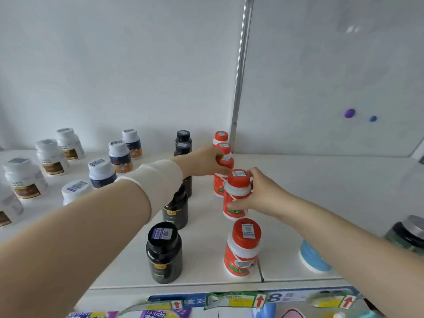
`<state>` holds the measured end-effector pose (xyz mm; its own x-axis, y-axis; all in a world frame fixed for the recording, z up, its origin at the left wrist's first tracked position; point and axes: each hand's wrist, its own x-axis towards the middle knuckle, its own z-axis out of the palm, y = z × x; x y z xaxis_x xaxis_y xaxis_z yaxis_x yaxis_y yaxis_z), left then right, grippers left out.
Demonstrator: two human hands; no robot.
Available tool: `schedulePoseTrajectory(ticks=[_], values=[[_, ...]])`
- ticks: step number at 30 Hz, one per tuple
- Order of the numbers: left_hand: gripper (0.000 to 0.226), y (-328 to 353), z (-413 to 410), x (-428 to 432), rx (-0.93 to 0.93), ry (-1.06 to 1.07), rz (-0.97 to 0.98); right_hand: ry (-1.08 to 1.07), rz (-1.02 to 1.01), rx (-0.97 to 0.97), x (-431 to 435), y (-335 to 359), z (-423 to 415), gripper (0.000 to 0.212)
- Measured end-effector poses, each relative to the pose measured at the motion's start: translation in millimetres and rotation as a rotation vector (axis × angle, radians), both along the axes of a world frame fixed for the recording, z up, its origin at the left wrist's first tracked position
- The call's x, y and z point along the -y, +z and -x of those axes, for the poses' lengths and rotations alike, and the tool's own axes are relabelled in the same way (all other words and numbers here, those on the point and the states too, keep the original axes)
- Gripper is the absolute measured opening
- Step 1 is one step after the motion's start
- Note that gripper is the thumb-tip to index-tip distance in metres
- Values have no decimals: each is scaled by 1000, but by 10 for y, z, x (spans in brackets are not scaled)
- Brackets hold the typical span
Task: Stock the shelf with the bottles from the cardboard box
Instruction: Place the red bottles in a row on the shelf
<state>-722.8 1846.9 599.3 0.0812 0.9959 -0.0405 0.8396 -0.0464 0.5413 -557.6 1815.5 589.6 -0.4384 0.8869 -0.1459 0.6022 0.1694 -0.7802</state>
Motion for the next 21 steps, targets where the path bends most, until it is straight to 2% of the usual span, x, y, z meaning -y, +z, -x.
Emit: schedulePoseTrajectory(ticks=[9, 21], values=[[39, -35, -44, -59, -19, 6, 52, 51, -15, 180, -43, -111, 111, 80], [60, -12, -90, -59, -37, 15, 66, 46, 13, 165, -4, -71, 94, 80]])
